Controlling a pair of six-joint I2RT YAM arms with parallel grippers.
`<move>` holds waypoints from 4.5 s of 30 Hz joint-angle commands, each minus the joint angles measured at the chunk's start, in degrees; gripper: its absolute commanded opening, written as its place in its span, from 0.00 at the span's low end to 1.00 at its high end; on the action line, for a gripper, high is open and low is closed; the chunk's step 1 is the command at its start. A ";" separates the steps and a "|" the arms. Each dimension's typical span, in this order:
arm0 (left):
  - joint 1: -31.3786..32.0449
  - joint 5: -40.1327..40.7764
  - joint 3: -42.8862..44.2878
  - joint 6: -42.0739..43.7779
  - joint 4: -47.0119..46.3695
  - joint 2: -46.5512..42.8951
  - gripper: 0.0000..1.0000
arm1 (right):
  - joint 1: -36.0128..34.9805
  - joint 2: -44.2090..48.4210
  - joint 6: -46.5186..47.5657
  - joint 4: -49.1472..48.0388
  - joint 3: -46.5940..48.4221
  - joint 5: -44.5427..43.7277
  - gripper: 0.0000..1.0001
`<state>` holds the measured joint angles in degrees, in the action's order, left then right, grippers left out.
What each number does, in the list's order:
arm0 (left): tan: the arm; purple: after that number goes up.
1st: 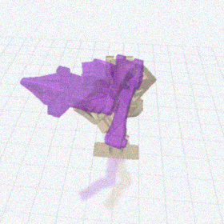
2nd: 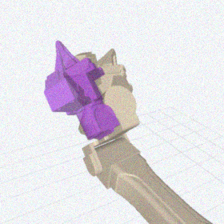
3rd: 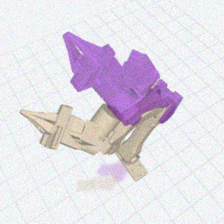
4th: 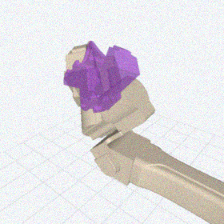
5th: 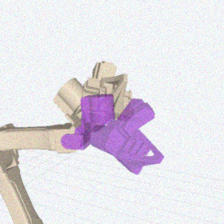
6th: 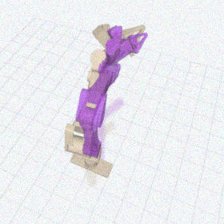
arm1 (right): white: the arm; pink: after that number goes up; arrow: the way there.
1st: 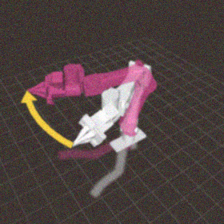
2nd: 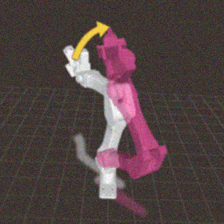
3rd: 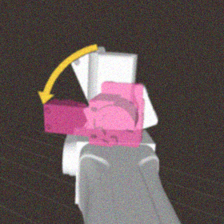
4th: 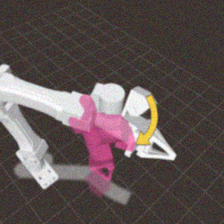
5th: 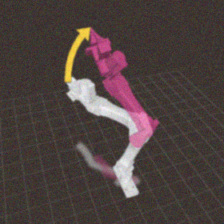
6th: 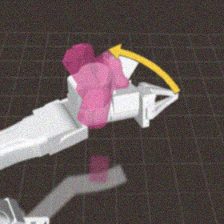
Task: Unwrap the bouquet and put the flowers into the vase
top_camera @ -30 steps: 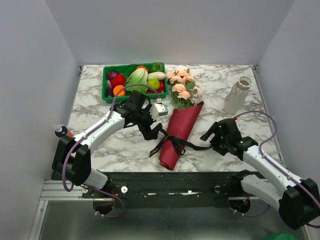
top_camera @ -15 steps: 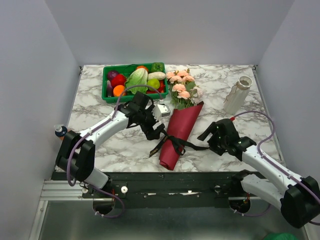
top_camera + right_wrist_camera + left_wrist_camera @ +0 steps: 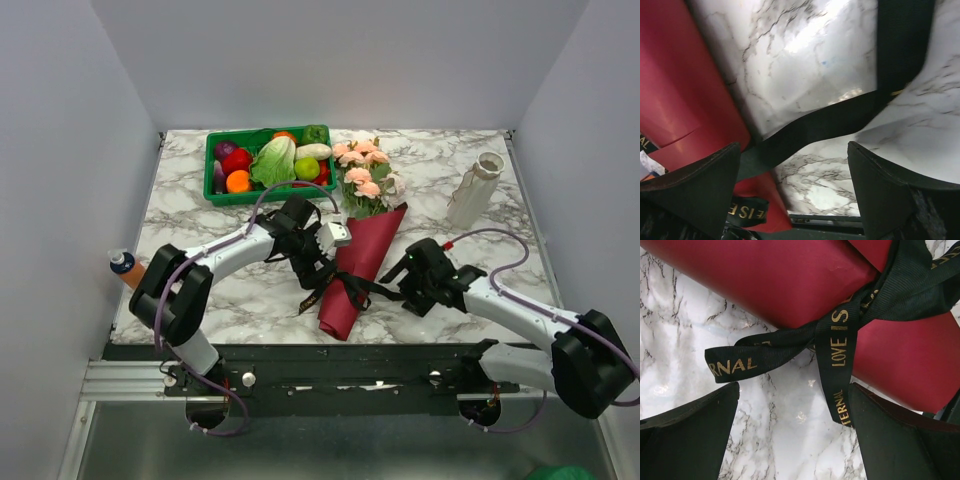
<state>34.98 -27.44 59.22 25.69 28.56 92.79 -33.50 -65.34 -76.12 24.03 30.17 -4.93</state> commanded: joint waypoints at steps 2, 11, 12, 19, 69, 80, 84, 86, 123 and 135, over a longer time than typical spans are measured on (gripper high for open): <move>1.31 1.24 0.29 1.64 -2.89 1.95 0.99 | -4.90 -3.21 -7.46 -0.74 2.52 -1.84 0.94; 2.46 2.74 -0.77 2.43 -6.32 2.83 0.78 | -7.11 -6.46 -10.63 -2.41 3.05 -4.12 0.90; 2.55 2.92 -0.77 2.52 -6.49 2.92 0.74 | -7.02 -7.16 -10.54 -2.93 3.14 -4.30 0.88; 2.55 3.09 -1.30 3.31 -5.27 1.17 0.26 | -7.11 -7.26 -10.98 -3.73 3.22 -8.77 0.69; 2.02 7.23 -5.87 7.00 -10.01 2.66 0.64 | -38.93 -14.73 -21.71 32.24 9.30 -44.55 0.79; 2.02 7.93 -3.07 6.65 -7.73 4.41 0.00 | -39.01 -19.02 -12.39 22.37 9.46 -50.87 0.78; 1.67 7.84 -2.36 7.00 -5.18 3.19 0.00 | -39.01 -27.80 -12.04 25.35 13.94 -53.51 0.79; 1.23 7.58 -1.13 7.70 -2.90 2.48 0.00 | -39.10 -31.50 -11.95 25.89 15.69 -55.09 0.79; -2.11 9.25 5.56 9.73 10.64 0.72 0.00 | -34.09 -12.72 35.34 -35.64 -8.19 -40.77 0.02; -3.95 9.25 5.29 10.69 10.82 0.11 0.00 | -28.82 -7.36 41.13 -37.47 -8.81 -32.61 0.78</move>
<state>31.77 -18.79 64.69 35.59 38.98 94.78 -64.01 -74.00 -37.76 -11.09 20.73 -42.30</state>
